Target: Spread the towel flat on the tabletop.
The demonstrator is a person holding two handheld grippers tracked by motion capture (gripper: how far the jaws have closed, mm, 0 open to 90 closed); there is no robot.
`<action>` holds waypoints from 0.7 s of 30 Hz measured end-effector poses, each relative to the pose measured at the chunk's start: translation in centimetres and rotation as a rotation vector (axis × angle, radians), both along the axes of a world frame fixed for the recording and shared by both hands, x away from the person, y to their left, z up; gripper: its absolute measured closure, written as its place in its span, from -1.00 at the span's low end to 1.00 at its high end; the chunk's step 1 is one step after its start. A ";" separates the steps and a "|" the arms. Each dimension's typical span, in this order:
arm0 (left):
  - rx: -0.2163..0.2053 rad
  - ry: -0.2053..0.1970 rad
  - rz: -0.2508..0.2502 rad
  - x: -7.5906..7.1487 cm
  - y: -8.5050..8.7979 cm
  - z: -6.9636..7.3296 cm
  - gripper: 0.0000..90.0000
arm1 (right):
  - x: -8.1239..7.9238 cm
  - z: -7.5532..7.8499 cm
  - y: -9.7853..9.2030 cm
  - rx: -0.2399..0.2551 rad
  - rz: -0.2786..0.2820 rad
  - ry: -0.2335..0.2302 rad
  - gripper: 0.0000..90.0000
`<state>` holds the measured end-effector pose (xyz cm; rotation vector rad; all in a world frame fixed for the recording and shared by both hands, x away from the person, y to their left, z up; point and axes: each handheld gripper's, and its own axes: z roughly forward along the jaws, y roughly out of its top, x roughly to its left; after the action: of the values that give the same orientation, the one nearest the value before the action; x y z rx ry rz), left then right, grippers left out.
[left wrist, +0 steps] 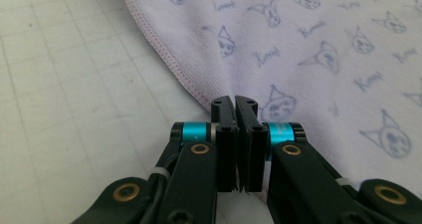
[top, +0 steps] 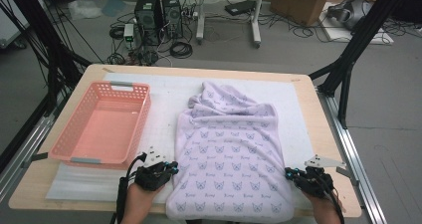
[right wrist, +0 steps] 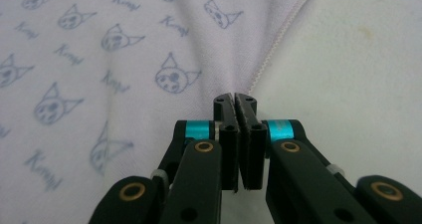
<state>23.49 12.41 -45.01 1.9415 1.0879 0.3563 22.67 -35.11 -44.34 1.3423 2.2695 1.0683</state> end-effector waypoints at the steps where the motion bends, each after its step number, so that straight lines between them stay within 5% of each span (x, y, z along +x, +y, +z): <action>1: 0.000 -0.003 -0.005 -0.3 0.2 0.1 0.93 | -0.3 0.1 0.0 -0.002 0.006 0.003 0.97; 10: -0.049 -0.029 -0.039 -2.4 1.7 0.9 0.91 | -3.3 1.2 -0.9 -0.016 0.037 -0.007 0.97; 13: -0.049 -0.022 0.014 -0.9 1.3 0.5 0.67 | -2.5 1.1 -0.7 -0.015 0.007 -0.024 0.97; 16: -0.083 0.045 0.087 0.9 1.3 -0.1 0.13 | -1.1 0.7 -0.4 -0.018 -0.002 -0.033 0.95; 17: -0.090 0.052 0.085 1.3 1.3 -0.2 0.04 | -0.8 0.6 -0.2 -0.024 -0.002 -0.035 0.91; 19: -0.090 0.048 0.075 1.7 1.0 -0.2 0.01 | -0.5 0.5 -0.1 -0.023 -0.031 -0.038 0.49; 21: -0.085 0.044 0.050 2.0 0.4 -0.3 0.00 | -0.3 0.9 -0.6 0.034 -0.067 -0.055 0.29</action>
<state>25.48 12.80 -45.28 1.8575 1.1634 0.2904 22.39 -35.67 -43.47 1.3749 2.1605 1.1127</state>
